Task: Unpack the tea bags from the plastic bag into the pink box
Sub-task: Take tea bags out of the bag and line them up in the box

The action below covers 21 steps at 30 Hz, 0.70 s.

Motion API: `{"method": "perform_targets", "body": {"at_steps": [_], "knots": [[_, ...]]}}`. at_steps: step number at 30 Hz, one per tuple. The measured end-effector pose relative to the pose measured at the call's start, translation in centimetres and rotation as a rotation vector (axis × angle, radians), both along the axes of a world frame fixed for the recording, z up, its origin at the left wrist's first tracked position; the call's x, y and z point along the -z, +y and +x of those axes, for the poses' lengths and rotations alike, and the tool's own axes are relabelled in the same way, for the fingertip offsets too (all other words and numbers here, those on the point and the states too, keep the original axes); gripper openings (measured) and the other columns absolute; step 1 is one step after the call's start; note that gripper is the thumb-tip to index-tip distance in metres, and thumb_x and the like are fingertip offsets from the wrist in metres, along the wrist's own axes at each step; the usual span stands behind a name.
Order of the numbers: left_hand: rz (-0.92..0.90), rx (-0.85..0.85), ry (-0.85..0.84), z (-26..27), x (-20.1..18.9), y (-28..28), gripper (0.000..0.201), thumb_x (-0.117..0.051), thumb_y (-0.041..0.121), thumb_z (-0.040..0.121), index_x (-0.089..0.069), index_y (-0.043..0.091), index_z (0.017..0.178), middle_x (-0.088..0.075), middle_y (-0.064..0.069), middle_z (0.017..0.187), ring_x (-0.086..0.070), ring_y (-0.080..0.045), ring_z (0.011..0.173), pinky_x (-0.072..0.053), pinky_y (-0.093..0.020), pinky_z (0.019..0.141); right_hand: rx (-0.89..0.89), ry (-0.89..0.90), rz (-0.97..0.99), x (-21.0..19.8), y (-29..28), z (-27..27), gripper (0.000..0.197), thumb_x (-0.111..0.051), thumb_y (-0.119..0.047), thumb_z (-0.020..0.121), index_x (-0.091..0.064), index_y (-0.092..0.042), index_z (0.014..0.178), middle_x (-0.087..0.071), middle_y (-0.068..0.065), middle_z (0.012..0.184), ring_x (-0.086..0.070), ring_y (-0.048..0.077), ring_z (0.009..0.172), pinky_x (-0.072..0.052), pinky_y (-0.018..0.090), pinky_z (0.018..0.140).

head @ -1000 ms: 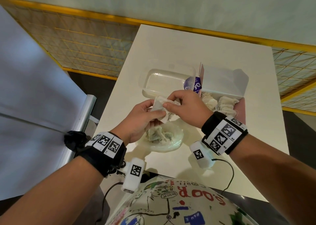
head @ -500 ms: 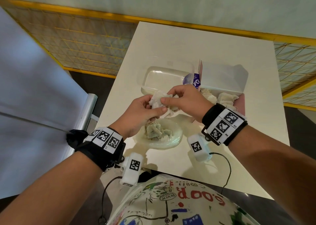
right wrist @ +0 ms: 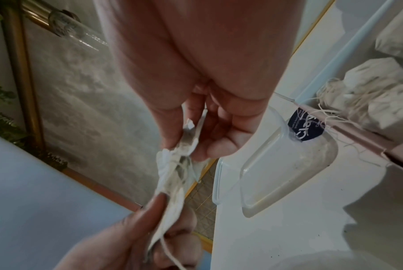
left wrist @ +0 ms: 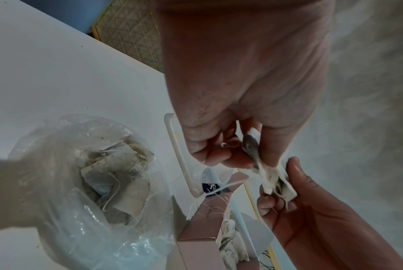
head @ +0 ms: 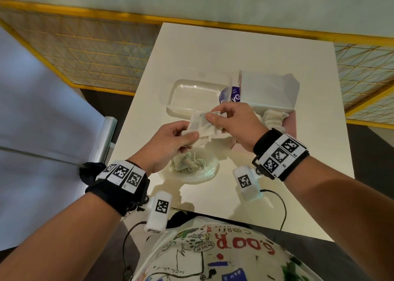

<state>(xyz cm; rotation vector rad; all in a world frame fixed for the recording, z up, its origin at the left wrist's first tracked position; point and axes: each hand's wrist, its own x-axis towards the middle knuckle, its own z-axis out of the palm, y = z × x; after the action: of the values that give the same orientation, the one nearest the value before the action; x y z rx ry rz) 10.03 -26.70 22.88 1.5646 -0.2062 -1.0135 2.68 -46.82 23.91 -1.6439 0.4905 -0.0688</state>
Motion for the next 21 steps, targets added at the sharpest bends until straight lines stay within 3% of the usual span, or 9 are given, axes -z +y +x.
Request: {"method": "perform_targets", "body": {"at_steps": [4,7,9,11,13,15,17,18,21], "knots": [[0.032,-0.007,-0.03,-0.3,0.1,-0.5,0.013,-0.071,0.015,0.094,-0.077,0.014,0.106,-0.063,-0.012,0.097,-0.052,-0.024,0.089,-0.044,-0.04,0.083,0.077,-0.01,-0.044,0.1,-1.6,-0.6,0.016,-0.077,-0.02,0.086,-0.074,-0.009,0.097,-0.07,0.008,0.081,-0.06,0.013,0.064,-0.051,0.028,0.062],[0.076,0.004,-0.057,-0.4,0.3,0.0,0.013,-0.07,0.015,0.095,-0.076,0.014,0.106,-0.063,-0.01,0.096,-0.051,-0.024,0.086,-0.045,-0.038,0.081,0.144,-0.008,-0.119,-0.2,-4.6,-1.9,0.023,-0.078,-0.02,0.085,-0.072,-0.011,0.105,-0.065,-0.007,0.075,-0.056,-0.001,0.058,-0.047,0.02,0.059],[0.116,-0.001,-0.072,-0.4,0.8,0.5,0.014,-0.068,0.014,0.096,-0.075,0.011,0.107,-0.063,-0.009,0.093,-0.049,-0.023,0.082,-0.045,-0.038,0.08,0.136,0.033,-0.23,-0.4,-7.5,-3.1,0.036,-0.08,-0.024,0.083,-0.068,-0.015,0.116,-0.061,-0.016,0.081,-0.056,-0.005,0.067,-0.047,0.017,0.065],[0.149,-0.007,-0.085,-0.5,1.2,1.1,0.014,-0.067,0.013,0.096,-0.076,0.012,0.107,-0.065,-0.009,0.092,-0.051,-0.021,0.078,-0.045,-0.038,0.08,0.078,0.14,-0.404,-0.1,-11.0,-4.5,0.042,-0.083,-0.028,0.079,-0.067,-0.018,0.117,-0.057,-0.02,0.086,-0.054,-0.001,0.079,-0.044,0.017,0.073],[0.159,-0.023,-0.085,-0.7,1.6,1.4,0.016,-0.067,0.014,0.095,-0.076,0.012,0.109,-0.07,-0.017,0.099,-0.054,-0.022,0.082,-0.047,-0.039,0.083,-0.026,0.266,-0.586,0.5,-13.9,-5.7,0.032,-0.083,-0.029,0.078,-0.07,-0.016,0.104,-0.06,-0.012,0.081,-0.055,0.007,0.075,-0.042,0.021,0.069],[0.137,-0.034,-0.058,-1.0,1.7,1.6,0.029,-0.075,0.027,0.087,-0.075,0.012,0.112,-0.071,-0.021,0.109,-0.056,-0.023,0.087,-0.047,-0.039,0.086,-0.112,0.37,-0.692,1.3,-15.5,-6.6,0.024,-0.082,-0.027,0.078,-0.071,-0.013,0.094,-0.06,-0.006,0.077,-0.054,0.015,0.072,-0.04,0.026,0.067],[0.137,-0.033,-0.058,-1.2,1.9,1.6,0.053,-0.083,0.048,0.071,-0.076,0.015,0.112,-0.073,-0.016,0.106,-0.058,-0.018,0.084,-0.048,-0.036,0.082,-0.225,0.439,-0.784,1.9,-15.7,-7.2,0.027,-0.08,-0.027,0.081,-0.07,-0.013,0.101,-0.058,-0.006,0.089,-0.052,0.014,0.081,-0.037,0.025,0.073],[0.146,-0.04,-0.054,-1.3,2.0,1.4,0.05,-0.083,0.047,0.073,-0.076,0.015,0.111,-0.074,-0.015,0.107,-0.058,-0.018,0.084,-0.048,-0.036,0.081,-0.303,0.472,-0.834,2.3,-15.4,-7.4,0.03,-0.079,-0.027,0.083,-0.07,-0.012,0.107,-0.057,-0.004,0.098,-0.05,0.014,0.088,-0.035,0.023,0.075],[0.175,-0.062,-0.054,-1.2,2.3,1.1,0.019,-0.069,0.017,0.094,-0.076,0.013,0.112,-0.072,-0.02,0.111,-0.056,-0.025,0.088,-0.046,-0.04,0.085,-0.488,0.54,-0.936,3.7,-14.3,-7.2,0.029,-0.07,-0.021,0.088,-0.067,-0.01,0.114,-0.054,0.0,0.111,-0.04,0.019,0.105,-0.033,0.025,0.084]]}}
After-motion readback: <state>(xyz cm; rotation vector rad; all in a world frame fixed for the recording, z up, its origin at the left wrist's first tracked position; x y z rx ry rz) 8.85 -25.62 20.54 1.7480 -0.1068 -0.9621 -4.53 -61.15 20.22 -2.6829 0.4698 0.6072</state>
